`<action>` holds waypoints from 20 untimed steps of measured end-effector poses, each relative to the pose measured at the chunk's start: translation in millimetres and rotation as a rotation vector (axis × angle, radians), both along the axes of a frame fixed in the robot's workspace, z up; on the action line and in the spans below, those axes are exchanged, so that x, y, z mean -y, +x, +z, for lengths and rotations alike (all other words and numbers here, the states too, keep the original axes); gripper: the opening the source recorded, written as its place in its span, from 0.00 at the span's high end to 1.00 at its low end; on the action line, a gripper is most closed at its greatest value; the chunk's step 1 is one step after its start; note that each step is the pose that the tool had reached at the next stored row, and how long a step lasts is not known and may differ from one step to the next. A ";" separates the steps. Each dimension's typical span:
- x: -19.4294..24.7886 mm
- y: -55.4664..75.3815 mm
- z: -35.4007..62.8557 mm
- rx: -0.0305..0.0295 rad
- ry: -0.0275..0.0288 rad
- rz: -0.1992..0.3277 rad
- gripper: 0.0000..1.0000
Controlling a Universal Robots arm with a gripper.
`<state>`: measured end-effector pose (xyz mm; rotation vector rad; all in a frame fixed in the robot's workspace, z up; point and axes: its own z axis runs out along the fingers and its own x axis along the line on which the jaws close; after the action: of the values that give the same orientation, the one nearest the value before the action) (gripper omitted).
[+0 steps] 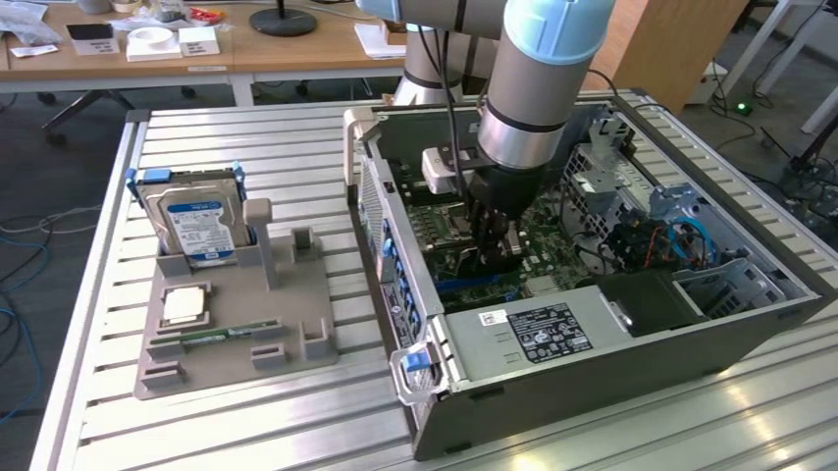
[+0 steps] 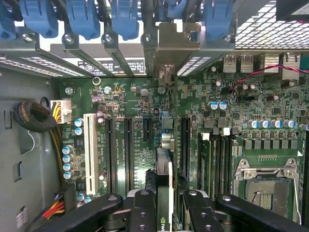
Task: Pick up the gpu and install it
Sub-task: 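Insert the gpu into the slot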
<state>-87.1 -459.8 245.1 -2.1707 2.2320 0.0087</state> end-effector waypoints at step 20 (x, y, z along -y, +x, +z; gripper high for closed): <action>0.0 0.0 -0.4 0.0000 -0.0001 0.000 0.74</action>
<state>-87.1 -459.8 244.7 -2.1708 2.2320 0.0086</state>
